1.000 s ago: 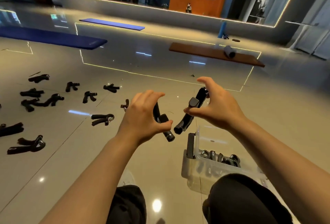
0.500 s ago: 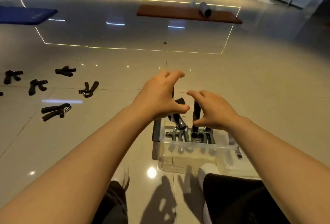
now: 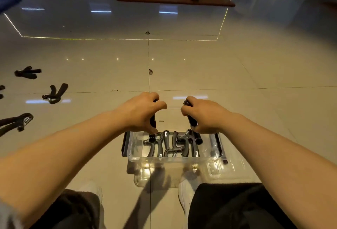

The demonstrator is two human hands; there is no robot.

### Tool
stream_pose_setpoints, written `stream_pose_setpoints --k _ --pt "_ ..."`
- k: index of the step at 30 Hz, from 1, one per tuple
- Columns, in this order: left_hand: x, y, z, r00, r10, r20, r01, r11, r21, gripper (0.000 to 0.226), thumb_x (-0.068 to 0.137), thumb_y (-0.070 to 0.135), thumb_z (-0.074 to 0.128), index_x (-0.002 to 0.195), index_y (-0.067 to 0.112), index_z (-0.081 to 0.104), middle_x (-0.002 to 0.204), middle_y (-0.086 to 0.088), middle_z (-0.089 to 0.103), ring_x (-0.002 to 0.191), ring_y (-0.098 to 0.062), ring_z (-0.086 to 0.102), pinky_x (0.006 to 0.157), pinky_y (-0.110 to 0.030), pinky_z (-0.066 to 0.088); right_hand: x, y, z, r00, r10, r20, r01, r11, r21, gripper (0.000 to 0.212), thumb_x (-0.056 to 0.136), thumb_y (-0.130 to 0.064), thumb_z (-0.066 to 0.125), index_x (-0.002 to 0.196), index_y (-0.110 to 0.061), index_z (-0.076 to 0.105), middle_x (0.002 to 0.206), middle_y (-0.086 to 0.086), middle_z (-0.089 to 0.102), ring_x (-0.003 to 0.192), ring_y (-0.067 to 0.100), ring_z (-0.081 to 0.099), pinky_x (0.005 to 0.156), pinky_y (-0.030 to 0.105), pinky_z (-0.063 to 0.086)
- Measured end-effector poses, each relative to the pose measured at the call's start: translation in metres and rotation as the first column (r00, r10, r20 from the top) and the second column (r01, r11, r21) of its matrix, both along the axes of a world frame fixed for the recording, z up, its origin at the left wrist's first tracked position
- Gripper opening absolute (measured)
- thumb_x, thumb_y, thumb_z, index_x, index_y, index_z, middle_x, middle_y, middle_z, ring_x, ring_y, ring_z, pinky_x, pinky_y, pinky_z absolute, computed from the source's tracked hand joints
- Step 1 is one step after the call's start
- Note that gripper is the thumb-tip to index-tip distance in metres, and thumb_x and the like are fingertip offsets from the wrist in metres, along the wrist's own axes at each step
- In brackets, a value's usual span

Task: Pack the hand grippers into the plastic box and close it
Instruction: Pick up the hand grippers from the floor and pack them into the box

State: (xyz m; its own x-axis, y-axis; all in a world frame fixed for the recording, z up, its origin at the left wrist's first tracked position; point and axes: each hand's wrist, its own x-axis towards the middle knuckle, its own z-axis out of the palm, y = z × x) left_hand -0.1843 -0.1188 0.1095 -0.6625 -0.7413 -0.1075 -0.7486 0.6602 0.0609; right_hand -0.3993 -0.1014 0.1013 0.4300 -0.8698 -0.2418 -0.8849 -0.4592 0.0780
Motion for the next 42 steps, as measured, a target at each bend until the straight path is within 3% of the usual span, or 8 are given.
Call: stream_pose_setpoints --k 6,10,13,21,24,27,34,42 --pt "0.021 -0.017 -0.034 0.999 0.041 -0.028 -0.039 0.998 0.055 0.074 0.073 0.052 0.069 0.136 0.027 0.039 0.134 -0.002 0.042 0.121 -0.018 0.037 0.098 -0.031 0.041 0.000 -0.042 -0.024 0.987 0.060 0.148 -0.077 0.990 0.116 0.055 0.070 -0.030 0.073 0.105 -0.029 0.030 0.110 -0.001 0.044 0.085 0.020 0.051 0.063 0.028 0.045" --pt "0.025 -0.026 -0.071 0.990 -0.123 0.066 0.126 0.991 -0.040 0.076 0.063 0.050 0.078 0.126 0.019 0.049 0.127 -0.015 0.050 0.114 -0.031 0.049 0.087 -0.040 0.050 0.011 -0.065 -0.067 0.986 0.155 0.057 -0.163 0.970 0.179 0.081 0.069 -0.032 0.073 0.134 -0.030 0.025 0.126 0.001 0.042 0.094 0.019 0.052 0.076 0.033 0.050" --pt "0.029 -0.033 -0.105 0.976 -0.204 0.070 0.209 0.976 -0.064 0.073 0.059 0.047 0.081 0.118 0.015 0.054 0.122 -0.021 0.054 0.109 -0.034 0.054 0.082 -0.043 0.054 0.016 -0.077 -0.107 0.973 0.223 -0.057 -0.208 0.958 0.196 0.088 0.071 -0.036 0.071 0.142 -0.026 0.020 0.128 0.003 0.041 0.098 0.020 0.049 0.076 0.028 0.043" --pt "0.048 -0.047 -0.196 0.983 -0.084 -0.162 0.085 0.996 0.000 0.065 0.062 0.042 0.082 0.113 0.009 0.061 0.119 -0.023 0.055 0.108 -0.038 0.054 0.096 -0.056 0.043 0.019 -0.096 -0.166 0.925 0.304 -0.230 -0.260 0.944 0.201 0.072 0.074 -0.032 0.064 0.136 -0.022 0.029 0.130 0.003 0.041 0.114 0.023 0.044 0.096 0.037 0.039" --pt "0.052 -0.047 -0.217 0.967 0.010 -0.256 -0.002 1.000 0.030 0.061 0.065 0.045 0.075 0.113 0.010 0.061 0.118 -0.022 0.056 0.111 -0.037 0.053 0.106 -0.056 0.026 0.021 -0.095 -0.177 0.881 0.336 -0.334 -0.272 0.936 0.224 0.063 0.079 -0.024 0.058 0.135 -0.018 0.031 0.128 0.004 0.042 0.114 0.023 0.045 0.095 0.036 0.039" --pt "0.052 -0.045 -0.224 0.940 0.110 -0.324 -0.082 0.992 0.097 0.061 0.068 0.054 0.058 0.113 0.012 0.062 0.117 -0.018 0.057 0.112 -0.034 0.053 0.109 -0.053 0.023 0.022 -0.098 -0.177 0.785 0.416 -0.460 -0.382 0.908 0.169 0.046 0.086 -0.023 0.048 0.130 -0.015 0.036 0.121 0.005 0.047 0.109 0.024 0.047 0.086 0.032 0.035" --pt "0.050 -0.044 -0.226 0.928 0.142 -0.345 -0.103 0.986 0.129 0.064 0.068 0.057 0.057 0.118 0.016 0.059 0.121 -0.014 0.055 0.115 -0.029 0.050 0.113 -0.050 0.018 0.039 -0.107 -0.164 0.679 0.415 -0.605 -0.424 0.895 0.138 0.037 0.089 -0.027 0.042 0.122 -0.012 0.046 0.117 0.007 0.042 0.105 0.023 0.043 0.074 0.031 0.026" --pt "0.048 -0.047 -0.227 0.951 0.092 -0.296 -0.066 0.993 0.095 0.065 0.069 0.055 0.056 0.122 0.017 0.055 0.121 -0.015 0.055 0.115 -0.030 0.049 0.110 -0.055 0.022 0.043 -0.108 -0.165 0.730 0.431 -0.531 -0.405 0.898 0.172 0.036 0.093 -0.025 0.040 0.127 -0.013 0.041 0.121 0.005 0.046 0.110 0.025 0.043 0.078 0.032 0.025"
